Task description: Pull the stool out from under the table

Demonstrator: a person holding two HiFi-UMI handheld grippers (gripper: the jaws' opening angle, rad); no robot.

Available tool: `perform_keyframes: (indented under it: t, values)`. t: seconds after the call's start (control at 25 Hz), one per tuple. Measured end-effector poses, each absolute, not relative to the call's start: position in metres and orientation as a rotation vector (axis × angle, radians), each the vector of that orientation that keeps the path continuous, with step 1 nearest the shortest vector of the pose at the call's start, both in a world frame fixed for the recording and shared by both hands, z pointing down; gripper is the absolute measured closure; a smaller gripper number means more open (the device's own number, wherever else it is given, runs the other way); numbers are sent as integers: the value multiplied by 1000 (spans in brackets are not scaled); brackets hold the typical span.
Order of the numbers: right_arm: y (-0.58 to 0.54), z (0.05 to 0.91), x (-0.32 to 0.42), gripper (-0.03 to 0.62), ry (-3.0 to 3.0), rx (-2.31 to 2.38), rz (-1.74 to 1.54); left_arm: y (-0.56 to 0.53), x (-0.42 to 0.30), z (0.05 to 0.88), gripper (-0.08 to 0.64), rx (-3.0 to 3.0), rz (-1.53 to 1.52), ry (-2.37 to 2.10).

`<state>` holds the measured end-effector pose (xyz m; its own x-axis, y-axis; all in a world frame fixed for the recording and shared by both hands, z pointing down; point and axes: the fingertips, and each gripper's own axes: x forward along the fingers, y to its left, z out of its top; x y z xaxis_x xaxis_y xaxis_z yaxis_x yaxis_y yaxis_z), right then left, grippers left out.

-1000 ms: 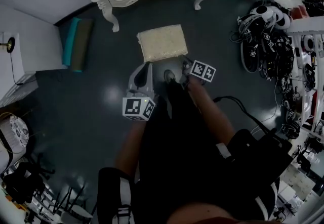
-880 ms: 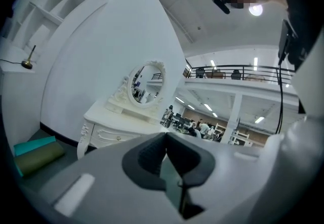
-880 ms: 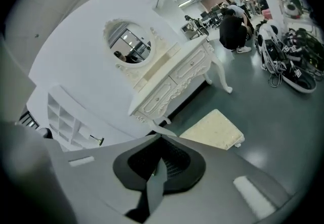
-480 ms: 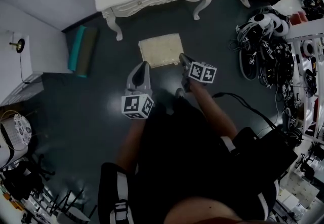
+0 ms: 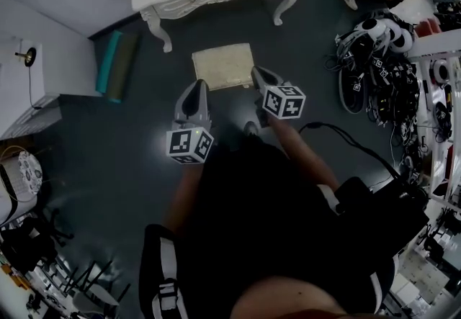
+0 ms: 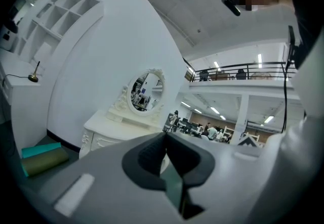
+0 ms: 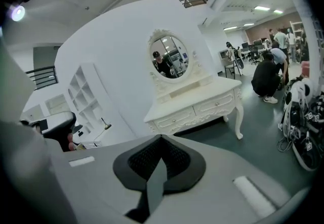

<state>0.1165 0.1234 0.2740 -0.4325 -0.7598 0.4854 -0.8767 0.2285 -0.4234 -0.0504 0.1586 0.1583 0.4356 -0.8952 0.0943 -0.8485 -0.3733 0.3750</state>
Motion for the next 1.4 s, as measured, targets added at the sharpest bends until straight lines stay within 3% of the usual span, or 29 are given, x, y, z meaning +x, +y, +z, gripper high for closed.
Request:
perform_keyframes:
  t: [0.56, 1.4]
  values:
    - [165, 202, 130, 594, -2431, 1635, 617, 190, -22, 153, 551, 2430, -112, -1462]
    - [182, 201, 120, 594, -2491, 1564, 573, 205, -12, 169, 551, 2421, -68, -1486]
